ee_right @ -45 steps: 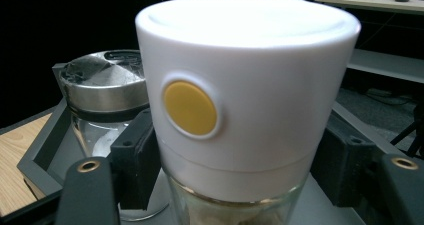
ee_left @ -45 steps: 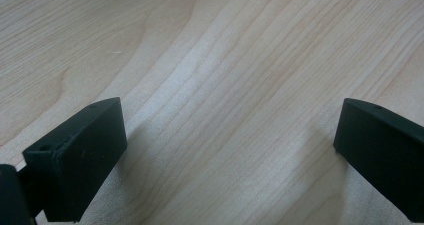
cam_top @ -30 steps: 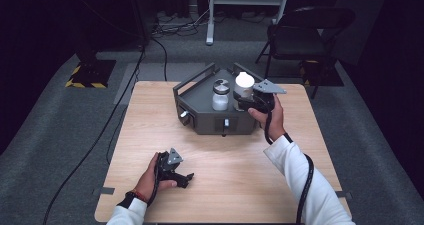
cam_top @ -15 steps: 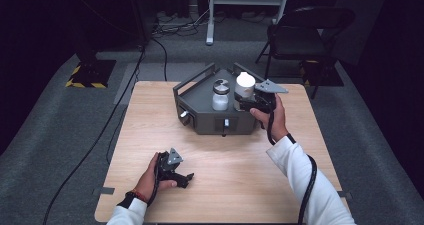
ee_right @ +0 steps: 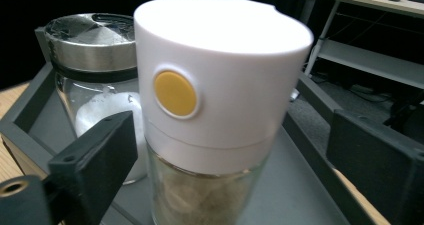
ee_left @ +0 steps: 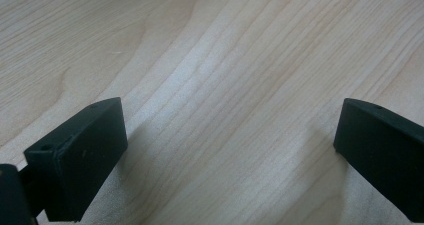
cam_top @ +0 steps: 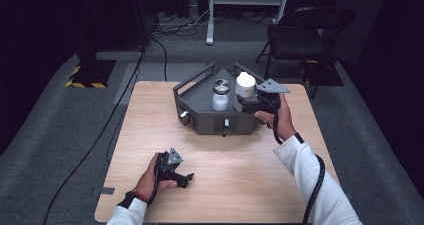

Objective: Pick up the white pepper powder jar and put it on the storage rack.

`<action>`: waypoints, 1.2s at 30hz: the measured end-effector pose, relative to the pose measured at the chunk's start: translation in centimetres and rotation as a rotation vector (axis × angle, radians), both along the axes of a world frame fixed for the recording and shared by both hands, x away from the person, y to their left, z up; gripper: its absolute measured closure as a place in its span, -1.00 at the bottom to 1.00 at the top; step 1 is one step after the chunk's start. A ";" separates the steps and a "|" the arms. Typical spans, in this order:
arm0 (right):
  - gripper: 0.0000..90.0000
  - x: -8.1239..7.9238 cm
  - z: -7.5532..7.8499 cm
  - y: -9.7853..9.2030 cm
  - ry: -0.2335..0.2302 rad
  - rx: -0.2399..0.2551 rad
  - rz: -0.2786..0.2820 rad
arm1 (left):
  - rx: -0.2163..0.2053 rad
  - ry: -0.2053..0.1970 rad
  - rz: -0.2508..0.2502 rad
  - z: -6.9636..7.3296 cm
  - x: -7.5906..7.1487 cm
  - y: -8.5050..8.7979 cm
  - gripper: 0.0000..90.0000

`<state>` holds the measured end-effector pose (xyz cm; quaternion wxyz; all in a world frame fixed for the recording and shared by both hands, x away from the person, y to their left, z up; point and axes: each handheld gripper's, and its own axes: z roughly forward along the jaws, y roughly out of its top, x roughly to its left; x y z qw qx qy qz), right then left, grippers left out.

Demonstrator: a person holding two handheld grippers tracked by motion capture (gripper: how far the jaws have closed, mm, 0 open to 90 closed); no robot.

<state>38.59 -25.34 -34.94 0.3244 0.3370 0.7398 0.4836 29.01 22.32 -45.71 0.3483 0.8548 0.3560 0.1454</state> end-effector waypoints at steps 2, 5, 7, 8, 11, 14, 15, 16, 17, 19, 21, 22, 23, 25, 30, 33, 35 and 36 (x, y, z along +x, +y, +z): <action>-0.88 -0.2 0.4 -0.2 -0.007 -0.015 0.003 | 0.000 0.000 0.000 0.0 0.0 0.0 -1.00; -0.88 -0.7 1.2 -0.3 -0.019 -0.047 0.005 | 0.000 0.000 0.000 0.0 0.0 0.0 -1.00; -0.88 -1.1 1.5 -0.4 -0.027 -0.047 -0.002 | 0.000 0.000 0.000 0.0 0.0 0.0 -1.00; -0.88 -1.3 1.6 -0.6 -0.031 -0.048 0.000 | 0.000 0.000 0.000 0.0 0.0 0.0 -1.00; -0.88 -2.1 2.0 -1.0 -0.039 -0.056 0.003 | 0.000 0.000 0.000 0.0 0.0 0.0 -1.00; -0.88 -3.0 2.0 -1.5 -0.052 -0.051 0.007 | 0.000 0.000 0.000 0.0 0.0 0.0 -1.00; -0.88 -3.3 1.9 -1.7 -0.056 -0.048 0.010 | 0.000 0.000 0.000 0.0 0.0 0.0 -1.00; -0.88 -3.5 1.9 -1.9 -0.057 -0.047 0.011 | 0.000 0.000 0.000 0.0 0.0 0.0 -1.00; -0.88 -3.8 1.9 -2.0 -0.057 -0.045 0.013 | 0.000 0.000 0.000 0.0 0.0 0.0 -1.00; -0.88 -4.3 1.7 -2.3 -0.066 -0.039 0.019 | 0.000 0.001 0.000 0.0 0.0 0.0 -1.00; -0.88 -4.8 1.6 -2.6 -0.066 -0.035 0.025 | -0.002 0.002 0.000 0.0 0.0 0.0 -1.00; -0.88 -5.0 1.5 -2.7 -0.072 -0.038 0.030 | -0.002 0.002 0.000 0.0 0.0 0.0 -1.00; -0.88 -5.2 1.5 -2.9 -0.075 -0.041 0.033 | -0.002 0.002 0.000 0.0 0.0 0.0 -1.00; -0.88 -5.6 1.4 -3.2 -0.081 -0.039 0.035 | -0.002 0.002 0.000 0.0 0.0 0.0 -1.00; -0.88 -6.5 0.8 -3.9 -0.087 -0.043 0.046 | 0.000 0.001 0.000 0.0 0.0 0.0 -1.00; -0.88 -6.9 0.3 -4.3 -0.086 -0.046 0.044 | -0.001 0.001 0.000 0.0 0.0 0.0 -1.00; -0.88 -7.2 -0.1 -4.6 -0.087 -0.047 0.043 | 0.000 0.001 0.000 0.0 0.0 0.0 -1.00; -0.88 -7.3 -0.2 -4.7 -0.085 -0.047 0.040 | -0.001 0.001 0.000 0.0 0.0 0.0 -1.00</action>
